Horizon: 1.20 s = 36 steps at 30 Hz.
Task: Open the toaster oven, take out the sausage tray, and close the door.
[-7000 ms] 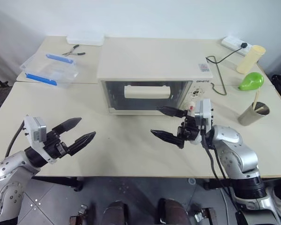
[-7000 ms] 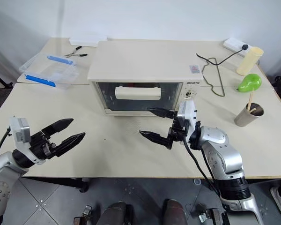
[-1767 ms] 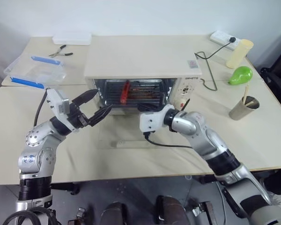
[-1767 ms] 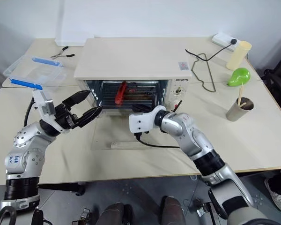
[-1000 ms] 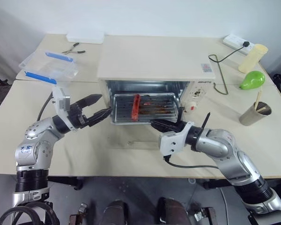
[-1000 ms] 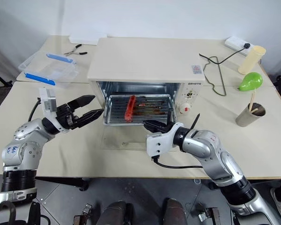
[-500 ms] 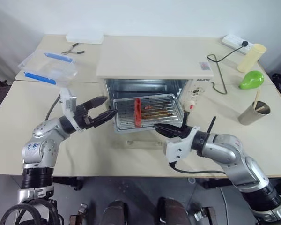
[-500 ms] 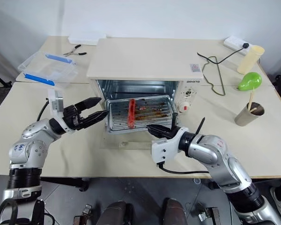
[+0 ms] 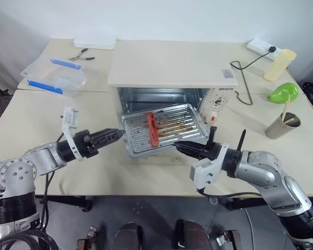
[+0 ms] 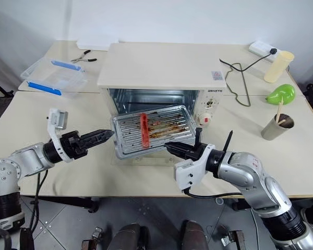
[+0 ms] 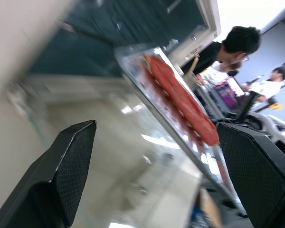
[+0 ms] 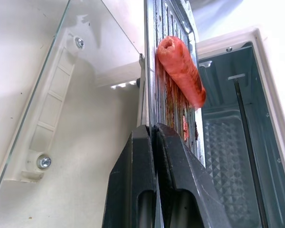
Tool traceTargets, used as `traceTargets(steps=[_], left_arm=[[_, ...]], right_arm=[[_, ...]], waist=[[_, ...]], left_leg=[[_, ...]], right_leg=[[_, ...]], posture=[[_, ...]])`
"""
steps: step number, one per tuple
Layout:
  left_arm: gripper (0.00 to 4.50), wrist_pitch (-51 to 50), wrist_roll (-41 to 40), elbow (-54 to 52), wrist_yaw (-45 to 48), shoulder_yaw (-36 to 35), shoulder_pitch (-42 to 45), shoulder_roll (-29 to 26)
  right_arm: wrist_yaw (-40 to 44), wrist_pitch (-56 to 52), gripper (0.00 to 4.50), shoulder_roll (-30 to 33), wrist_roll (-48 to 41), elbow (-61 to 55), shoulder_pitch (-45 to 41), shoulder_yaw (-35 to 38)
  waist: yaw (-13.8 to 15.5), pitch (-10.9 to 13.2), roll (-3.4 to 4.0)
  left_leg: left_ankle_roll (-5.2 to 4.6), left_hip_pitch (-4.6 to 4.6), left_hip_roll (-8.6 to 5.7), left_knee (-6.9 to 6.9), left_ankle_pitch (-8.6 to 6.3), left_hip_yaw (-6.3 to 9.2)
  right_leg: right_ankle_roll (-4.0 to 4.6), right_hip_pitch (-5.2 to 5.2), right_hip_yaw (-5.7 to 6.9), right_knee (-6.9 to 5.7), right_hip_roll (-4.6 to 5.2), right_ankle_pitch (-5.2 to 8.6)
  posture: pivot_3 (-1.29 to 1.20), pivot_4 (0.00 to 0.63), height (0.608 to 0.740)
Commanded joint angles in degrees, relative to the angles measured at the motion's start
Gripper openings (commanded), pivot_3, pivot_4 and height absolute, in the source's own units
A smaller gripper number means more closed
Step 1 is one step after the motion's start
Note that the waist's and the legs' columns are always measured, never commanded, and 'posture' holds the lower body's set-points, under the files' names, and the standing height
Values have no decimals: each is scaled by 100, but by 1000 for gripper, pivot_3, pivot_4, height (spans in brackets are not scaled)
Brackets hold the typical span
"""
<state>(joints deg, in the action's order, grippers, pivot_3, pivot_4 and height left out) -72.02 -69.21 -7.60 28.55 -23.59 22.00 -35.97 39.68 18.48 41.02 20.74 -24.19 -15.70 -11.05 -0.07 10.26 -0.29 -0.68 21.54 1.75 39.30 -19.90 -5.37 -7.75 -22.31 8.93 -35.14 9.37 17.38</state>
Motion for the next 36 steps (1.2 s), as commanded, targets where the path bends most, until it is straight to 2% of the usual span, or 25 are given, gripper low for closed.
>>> traceTargets(steps=[1, 4, 8, 11, 16, 18, 23, 27, 31, 34, 36], left_arm=[[4275, -444, -491, 29, -725, -112, 148, 75], [3702, -600, -781, 222, -1216, -130, 194, 258], [2534, -961, -1711, 387, -1739, -14, 217, 276], [1578, -742, -2556, 534, -2486, 70, 94, 284], [83, -379, -3991, 644, -3195, 603, -221, -314], [12, -163, -4310, 585, -3283, 687, -339, -488], [12, -170, -4379, 722, -3070, 704, -521, -642], [0, -293, -4379, 852, -2862, 535, -812, -822], [0, -412, -4379, 882, -2438, 272, -1232, -1044], [0, -500, -4379, 733, -2164, -79, -1927, -1461], [0, -496, -4379, 717, -1844, -686, -2584, -1582]], right_arm=[[-8, 126, 88, -69, -137, -134, -192, 0], [6, 189, 64, -91, -171, -62, -285, -39], [38, 238, 64, -103, -190, -11, -385, -77], [64, 306, 64, -89, -237, 20, -425, -114], [147, 304, 64, -83, -360, 16, -371, -108], [239, 299, 64, -63, -484, 35, -341, -107], [475, -181, 64, -115, -1027, -50, -240, 7], [599, -363, 1120, -118, -1542, -123, -179, 211], [888, 131, 2504, 100, -1977, -49, -19, 259], [1102, 160, 3498, 247, -2504, 162, 204, 453], [1314, 62, 4151, 362, -3016, 505, 410, 736]], waist=[[-7, 0, 0], [-7, 0, -1], [-12, -1, -5], [-4, -1, -5], [-14, -1, -5], [-14, -1, -5], [8, -1, -5], [-4, -1, -5], [-14, -1, -5], [-13, -1, -7], [-24, -1, -7]], left_leg=[[0, -1, 0, 0, 0, -1], [0, -6, -2, 0, 0, -3], [0, -7, -2, 0, 0, -3], [0, -8, 0, 0, 0, 1], [1, -18, -1, -1, 0, 4], [1, -24, 0, -1, 0, 4], [0, -36, -5, -1, 0, 8], [1, -37, -5, -1, 0, 7], [2, -38, -3, -6, -1, 5], [2, -38, -2, -8, -1, 3], [4, -39, -1, -10, -3, 4]], right_leg=[[0, 0, -1, 0, 0, 0], [0, 1, -2, -3, 0, 0], [0, 1, -4, -7, 0, 0], [0, 1, -7, -8, 2, 0], [0, 10, -10, -8, 3, 0], [1, 14, -15, -9, 2, 0], [2, 39, -14, 13, -1, 1], [2, 41, -14, 14, -4, 1], [4, 38, -14, 16, -8, 2], [4, 38, -17, 21, -8, 3], [4, 38, -17, 21, -8, 3]], posture=[[0, 150, 740], [0, 150, 740], [0, 150, 740], [0, 150, 740], [0, 150, 740], [0, 150, 740], [0, 150, 740], [0, 150, 740], [0, 150, 740], [0, 150, 740], [0, 150, 740]])
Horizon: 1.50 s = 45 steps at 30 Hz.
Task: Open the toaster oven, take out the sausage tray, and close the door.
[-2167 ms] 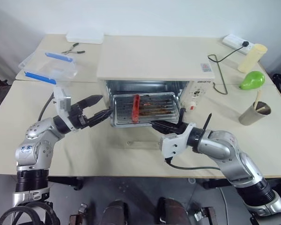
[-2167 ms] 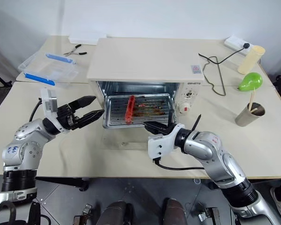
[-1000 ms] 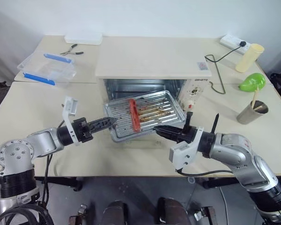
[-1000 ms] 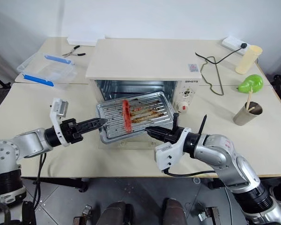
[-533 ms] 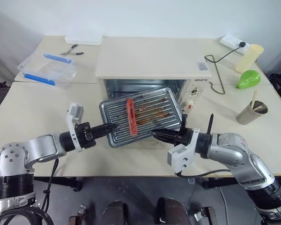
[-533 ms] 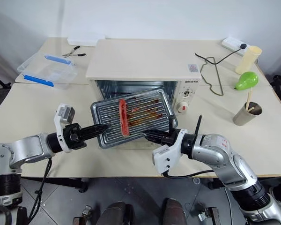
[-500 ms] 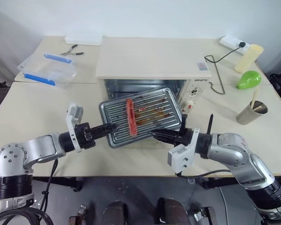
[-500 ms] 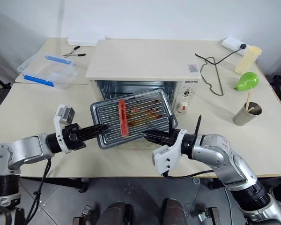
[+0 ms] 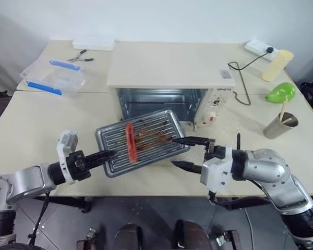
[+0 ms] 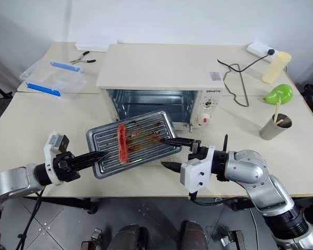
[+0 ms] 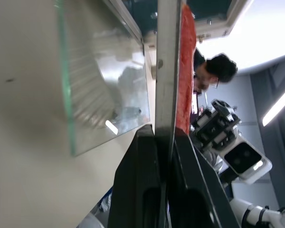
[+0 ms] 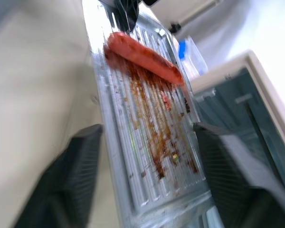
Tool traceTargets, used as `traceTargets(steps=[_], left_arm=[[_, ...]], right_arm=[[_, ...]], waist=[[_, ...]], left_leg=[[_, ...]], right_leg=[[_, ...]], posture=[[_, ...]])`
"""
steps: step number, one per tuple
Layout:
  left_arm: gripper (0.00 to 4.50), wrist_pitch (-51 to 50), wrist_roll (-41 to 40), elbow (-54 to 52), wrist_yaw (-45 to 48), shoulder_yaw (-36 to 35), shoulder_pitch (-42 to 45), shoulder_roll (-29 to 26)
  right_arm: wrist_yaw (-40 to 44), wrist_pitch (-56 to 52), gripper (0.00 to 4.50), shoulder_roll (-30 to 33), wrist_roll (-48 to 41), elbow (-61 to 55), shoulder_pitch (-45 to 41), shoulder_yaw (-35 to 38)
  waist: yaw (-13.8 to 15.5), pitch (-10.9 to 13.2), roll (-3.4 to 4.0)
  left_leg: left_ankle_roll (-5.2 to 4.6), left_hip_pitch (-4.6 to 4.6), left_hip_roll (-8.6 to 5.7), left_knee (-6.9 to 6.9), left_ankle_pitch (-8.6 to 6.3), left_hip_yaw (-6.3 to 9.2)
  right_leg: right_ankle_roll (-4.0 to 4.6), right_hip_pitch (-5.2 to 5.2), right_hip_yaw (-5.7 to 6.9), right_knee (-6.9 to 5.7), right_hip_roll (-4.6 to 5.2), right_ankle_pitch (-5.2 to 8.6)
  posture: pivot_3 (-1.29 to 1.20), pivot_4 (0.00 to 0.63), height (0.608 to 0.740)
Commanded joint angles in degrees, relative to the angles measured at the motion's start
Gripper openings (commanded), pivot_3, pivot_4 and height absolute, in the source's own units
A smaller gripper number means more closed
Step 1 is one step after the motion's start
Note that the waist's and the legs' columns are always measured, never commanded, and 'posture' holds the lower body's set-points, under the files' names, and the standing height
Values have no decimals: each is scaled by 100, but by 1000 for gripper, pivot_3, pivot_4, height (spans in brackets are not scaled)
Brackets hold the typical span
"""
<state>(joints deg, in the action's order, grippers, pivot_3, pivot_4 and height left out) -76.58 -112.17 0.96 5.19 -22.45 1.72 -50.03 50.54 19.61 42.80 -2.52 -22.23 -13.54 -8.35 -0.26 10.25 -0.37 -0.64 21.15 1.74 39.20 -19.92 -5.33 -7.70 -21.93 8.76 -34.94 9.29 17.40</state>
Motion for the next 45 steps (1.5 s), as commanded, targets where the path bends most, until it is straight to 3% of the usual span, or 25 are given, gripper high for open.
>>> traceTargets(steps=[1, 5, 7, 10, 16, 21, 26, 31, 35, 45], left_arm=[[0, -28, -83, -172, 657, -1005, -792, -202], [0, -65, -83, -442, 1211, -1568, -1892, -200], [0, 194, -83, -672, 1205, -1808, -2346, 77], [0, 537, -83, -915, 1251, -2091, -2785, 547], [0, 1123, -83, -1523, 1245, -2444, -3850, 1660], [0, 1918, -83, -1895, 891, -2738, -3863, 2857], [0, 2385, -83, -2116, 391, -2693, -3714, 3690], [0, 2663, -83, -2295, 72, -2751, -3485, 4085], [0, 2635, -83, -2318, -80, -2686, -3434, 4111], [0, 2369, -83, -2153, -174, -2743, -3492, 3917]], right_arm=[[292, -93, 4479, 239, -806, 437, 260, 565], [480, -846, 4479, 258, -1553, 955, 357, 942], [1267, -878, 4479, 612, -1673, 1158, 522, 767], [1214, -1190, 3892, 444, -1912, 1425, 405, 872], [1108, -1695, 1752, 127, -2066, 2263, 74, 1064], [1276, -1938, 66, 45, -1835, 3024, -135, 899], [1249, -2313, 24, -229, -1573, 3617, -623, 648], [1561, -2309, 24, -387, -1586, 3831, -860, 559], [2384, -2403, 24, -764, -2570, 3431, -911, 877], [1815, -3537, 24, -776, -3300, 2549, -1072, 1510]], waist=[[0, 1, 1], [16, 1, 2], [26, 4, 7], [13, 4, 5], [-5, 1, 6], [43, 0, 5], [2, -1, 5], [21, -1, 5], [13, -3, 0], [21, -3, 1]], left_leg=[[-1, 0, -1, -3, 0, -3], [-3, 0, 1, -1, 0, -7], [-4, -1, 4, -1, 0, -5], [-8, -1, 6, -3, -3, -5], [-11, -2, 9, -3, -5, -18], [-23, 3, 5, 2, -7, -17], [-31, 1, 3, 3, -7, -25], [-29, 3, 2, 3, -8, -23], [-28, 2, -1, 4, -9, -24], [-24, 3, 13, 4, -15, -23]], right_leg=[[0, 0, -4, 5, 1, 0], [3, 3, -7, 15, 1, 2], [4, 5, -14, 15, 1, 2], [5, 5, -38, 21, 1, 2], [7, 2, -59, 32, -2, 4], [11, 4, -97, 47, -6, 6], [11, 10, -109, 56, -5, 6], [11, 6, -106, 52, -10, 6], [11, 11, -106, 59, -22, 5], [11, 9, -119, 66, -37, 6]], posture=[[0, 150, 740], [0, 150, 740], [0, 150, 740], [0, 150, 740], [0, 150, 740], [0, 150, 740], [0, 150, 740], [0, 150, 740], [0, 150, 740], [0, 150, 740]])
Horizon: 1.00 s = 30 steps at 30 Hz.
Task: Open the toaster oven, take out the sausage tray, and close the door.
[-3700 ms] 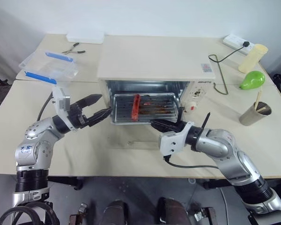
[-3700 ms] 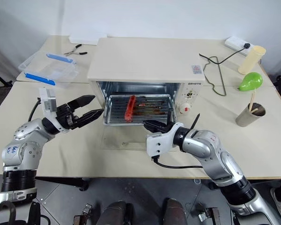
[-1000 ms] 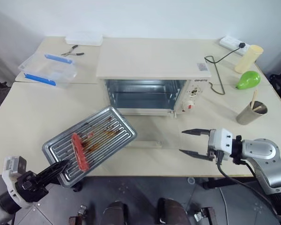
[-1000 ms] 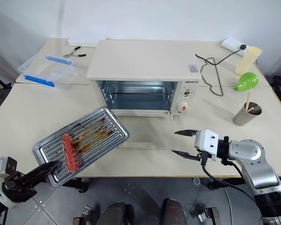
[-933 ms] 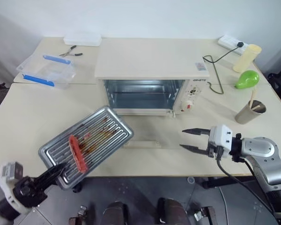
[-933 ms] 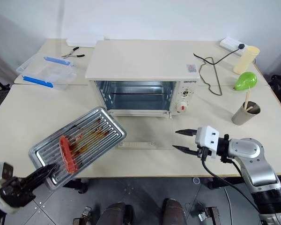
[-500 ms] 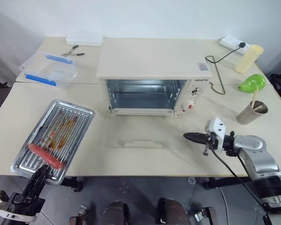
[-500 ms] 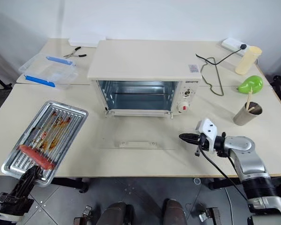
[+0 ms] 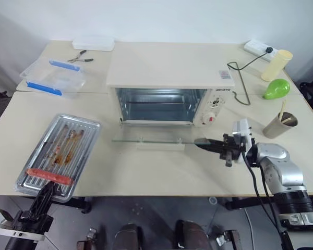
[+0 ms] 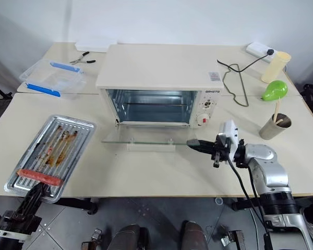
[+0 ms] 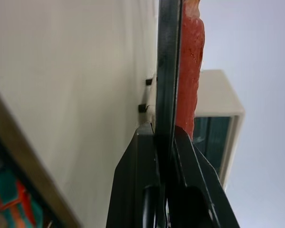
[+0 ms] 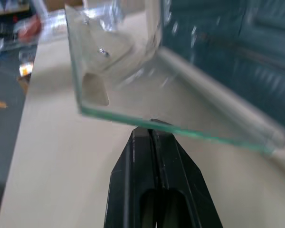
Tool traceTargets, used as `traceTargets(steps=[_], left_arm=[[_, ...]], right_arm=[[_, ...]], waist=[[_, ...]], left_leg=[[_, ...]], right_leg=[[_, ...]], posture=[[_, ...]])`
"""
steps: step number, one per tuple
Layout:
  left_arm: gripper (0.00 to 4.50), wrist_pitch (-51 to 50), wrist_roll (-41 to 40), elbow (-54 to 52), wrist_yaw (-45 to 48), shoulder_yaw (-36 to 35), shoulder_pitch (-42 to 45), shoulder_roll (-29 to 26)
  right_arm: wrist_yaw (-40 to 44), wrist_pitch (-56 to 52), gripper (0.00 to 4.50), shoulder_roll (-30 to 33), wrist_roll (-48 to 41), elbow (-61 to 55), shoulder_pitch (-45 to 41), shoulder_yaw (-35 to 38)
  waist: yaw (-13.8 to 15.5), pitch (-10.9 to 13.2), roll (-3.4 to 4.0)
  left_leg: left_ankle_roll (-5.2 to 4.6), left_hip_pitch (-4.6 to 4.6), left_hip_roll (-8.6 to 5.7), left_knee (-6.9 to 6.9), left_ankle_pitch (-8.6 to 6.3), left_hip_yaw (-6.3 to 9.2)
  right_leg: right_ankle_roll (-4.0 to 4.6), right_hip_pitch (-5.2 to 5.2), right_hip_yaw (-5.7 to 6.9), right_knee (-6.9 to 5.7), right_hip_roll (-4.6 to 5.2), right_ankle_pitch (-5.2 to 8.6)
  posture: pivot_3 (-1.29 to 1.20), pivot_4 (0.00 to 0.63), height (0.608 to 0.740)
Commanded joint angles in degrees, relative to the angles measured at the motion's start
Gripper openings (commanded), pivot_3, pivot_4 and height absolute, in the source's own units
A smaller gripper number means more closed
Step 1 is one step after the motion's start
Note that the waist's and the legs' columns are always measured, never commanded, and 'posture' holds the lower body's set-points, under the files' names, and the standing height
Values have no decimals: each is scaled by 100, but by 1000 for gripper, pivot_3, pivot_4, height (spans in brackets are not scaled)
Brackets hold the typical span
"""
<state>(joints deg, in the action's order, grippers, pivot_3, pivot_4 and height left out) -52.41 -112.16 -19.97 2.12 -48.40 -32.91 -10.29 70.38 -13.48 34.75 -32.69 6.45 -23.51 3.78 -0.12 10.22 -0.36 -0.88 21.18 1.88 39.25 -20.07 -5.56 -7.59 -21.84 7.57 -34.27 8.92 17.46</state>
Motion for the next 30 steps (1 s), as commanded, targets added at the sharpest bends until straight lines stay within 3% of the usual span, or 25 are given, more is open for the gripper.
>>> traceTargets(steps=[1, 8, 11, 14, 17, 28, 29, 30], left_arm=[[0, -68, -84, -38, 153, -174, -5, -78], [0, -526, -84, 111, 407, -69, -108, -608], [0, -607, -84, -44, 551, 134, -213, -802], [0, -646, -84, -161, 646, 355, -324, -1078], [0, -616, -84, -234, 807, 504, -331, -1321], [0, -875, -84, -108, 857, 1616, 117, -2863], [0, -879, -84, -106, 876, 1661, 140, -2944], [0, -910, -84, -86, 916, 1755, 248, -3053]], right_arm=[[-234, -293, 24, 7, -334, -356, -99, 355], [-1281, -914, 24, -306, -948, -804, -699, 934], [-1300, -808, 24, -154, -759, -1176, -450, 941], [-1079, -46, 24, 134, -65, -1336, -20, 827], [-725, 465, 608, 297, 112, -1496, 359, 866], [-117, 814, 4171, 801, 102, -2033, 1474, 975], [-135, 835, 4447, 798, 101, -2076, 1535, 989], [-126, 865, 4447, 821, 114, -2128, 1642, 1006]], waist=[[11, 0, 0], [-12, 0, 4], [-2, 0, 3], [40, -3, -3], [27, -2, -2], [-1, -4, 8], [-1, -4, 8], [3, -4, 7]], left_leg=[[-1, 1, 1, 0, -1, 2], [0, 6, 2, -1, -3, -1], [5, 9, 3, -4, -7, -3], [4, 11, -4, -5, -14, 12], [-1, 11, -14, -4, -16, -2], [4, -2, 4, -6, -14, -36], [3, -3, 3, -6, -14, -41], [3, -3, 3, -6, -14, -45]], right_leg=[[0, 0, 0, 0, 0, 0], [1, -12, -5, -6, -1, 0], [1, -23, -9, -17, -3, 0], [1, -22, -16, -22, -7, 0], [1, -19, -40, -10, -7, 0], [4, -27, -85, -1, -36, 2], [4, -29, -91, -2, -35, 2], [4, -31, -96, -4, -34, 2]], posture=[[0, 150, 740], [0, 150, 740], [0, 150, 740], [0, 150, 740], [0, 150, 740], [0, 150, 740], [0, 150, 740], [0, 150, 740]])
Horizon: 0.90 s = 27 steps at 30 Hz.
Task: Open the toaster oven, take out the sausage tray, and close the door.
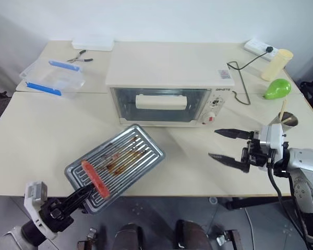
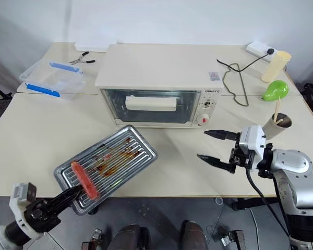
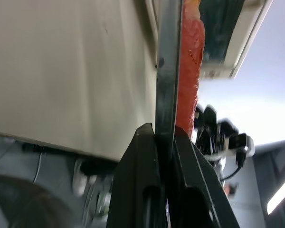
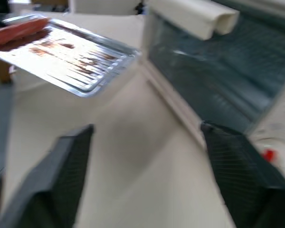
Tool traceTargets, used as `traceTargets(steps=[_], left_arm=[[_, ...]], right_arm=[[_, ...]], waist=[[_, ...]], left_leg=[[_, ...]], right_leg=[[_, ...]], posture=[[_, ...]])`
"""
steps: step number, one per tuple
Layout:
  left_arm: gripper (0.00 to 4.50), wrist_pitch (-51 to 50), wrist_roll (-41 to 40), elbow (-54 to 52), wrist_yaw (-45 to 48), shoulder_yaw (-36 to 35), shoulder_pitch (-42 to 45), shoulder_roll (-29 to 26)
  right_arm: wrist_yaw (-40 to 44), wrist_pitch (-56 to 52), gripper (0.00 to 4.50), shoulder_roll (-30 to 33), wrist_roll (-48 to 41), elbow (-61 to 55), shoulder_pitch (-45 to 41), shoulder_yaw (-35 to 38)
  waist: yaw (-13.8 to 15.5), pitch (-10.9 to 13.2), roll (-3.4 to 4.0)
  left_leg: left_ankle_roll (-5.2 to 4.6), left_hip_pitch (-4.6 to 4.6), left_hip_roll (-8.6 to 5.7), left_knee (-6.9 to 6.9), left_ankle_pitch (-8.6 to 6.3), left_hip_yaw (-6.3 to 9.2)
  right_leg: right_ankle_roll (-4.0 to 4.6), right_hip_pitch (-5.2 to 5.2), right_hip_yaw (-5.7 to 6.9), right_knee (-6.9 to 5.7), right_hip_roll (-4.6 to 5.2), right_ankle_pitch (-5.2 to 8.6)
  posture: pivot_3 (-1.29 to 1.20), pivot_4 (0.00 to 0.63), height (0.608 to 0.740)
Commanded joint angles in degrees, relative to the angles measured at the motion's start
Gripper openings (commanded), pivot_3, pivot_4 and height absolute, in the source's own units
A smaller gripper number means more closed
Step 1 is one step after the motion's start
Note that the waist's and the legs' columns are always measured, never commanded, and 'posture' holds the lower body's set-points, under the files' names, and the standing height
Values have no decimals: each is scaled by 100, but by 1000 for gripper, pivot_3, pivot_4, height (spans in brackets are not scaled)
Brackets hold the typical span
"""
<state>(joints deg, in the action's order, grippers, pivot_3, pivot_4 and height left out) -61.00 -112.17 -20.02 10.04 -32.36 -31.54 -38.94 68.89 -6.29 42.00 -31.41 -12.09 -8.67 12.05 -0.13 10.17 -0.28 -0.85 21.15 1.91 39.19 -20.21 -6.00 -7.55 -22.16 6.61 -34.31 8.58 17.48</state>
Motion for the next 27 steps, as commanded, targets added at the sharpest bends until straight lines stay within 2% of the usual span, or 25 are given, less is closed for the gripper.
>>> traceTargets(steps=[1, 4, 8, 11, 14, 19, 21, 23, 27], left_arm=[[0, -99, -83, -21, 137, 294, 313, -321], [0, -269, -83, 255, 68, 821, 1105, -668], [0, -447, -83, 507, 4, 1212, 1645, -906], [0, -808, -83, 1030, -99, 1879, 2806, -1158], [0, -1116, -83, 1475, -142, 2344, 3504, -1292], [0, -1393, -83, 2265, -615, 3256, 4696, -1000], [0, -1348, -83, 2656, -1028, 3610, 5218, -663], [0, -1322, -83, 2961, -1335, 3734, 5524, -416], [0, -1225, -78, 3063, -1807, 3832, 5710, -268]], right_arm=[[11, 157, 4447, 124, 1, -340, 296, 212], [-24, 154, 4447, 199, 22, -518, 678, 326], [-100, 166, 4447, 230, 33, -707, 968, 410], [-277, 163, 4447, 222, 50, -919, 1345, 616], [-440, 112, 4447, 185, 12, -1147, 1588, 705], [-625, 30, 4447, 178, -32, -1434, 1901, 799], [-699, -7, 4447, 176, -50, -1570, 2016, 858], [-772, -46, 4447, 176, -88, -1654, 2078, 908], [-842, -33, 4447, 157, -94, -1771, 2227, 964]], waist=[[6, 0, 0], [59, 0, 2], [57, -1, 2], [32, 0, 4], [82, 0, 4], [89, 0, 3], [110, 0, 3], [149, 1, 1], [151, 0, -1]], left_leg=[[0, 0, 0, 0, 0, 1], [-3, 3, -9, 0, 1, 4], [-5, 3, -11, 1, 4, -10], [0, 2, -10, -3, 2, -18], [3, 1, -10, 0, 7, -16], [4, -1, -12, -1, 7, -21], [5, -1, -12, 0, 7, -20], [4, 1, -14, 4, 8, -21], [4, 1, -14, 6, 9, -19]], right_leg=[[0, 0, -1, -1, 0, 0], [0, -8, -19, -15, 0, 0], [0, -17, -39, -20, -1, 0], [-1, -31, -41, -36, -3, 0], [-2, -32, -40, -44, -5, -1], [-7, -34, -43, -47, -5, -3], [-8, -35, -43, -51, -5, -4], [-11, -33, -45, -50, -4, -6], [-16, -33, -45, -52, -4, -8]], posture=[[0, 150, 740], [0, 150, 740], [0, 150, 740], [0, 150, 740], [0, 150, 740], [0, 150, 740], [0, 150, 740], [0, 150, 740], [0, 150, 740]])
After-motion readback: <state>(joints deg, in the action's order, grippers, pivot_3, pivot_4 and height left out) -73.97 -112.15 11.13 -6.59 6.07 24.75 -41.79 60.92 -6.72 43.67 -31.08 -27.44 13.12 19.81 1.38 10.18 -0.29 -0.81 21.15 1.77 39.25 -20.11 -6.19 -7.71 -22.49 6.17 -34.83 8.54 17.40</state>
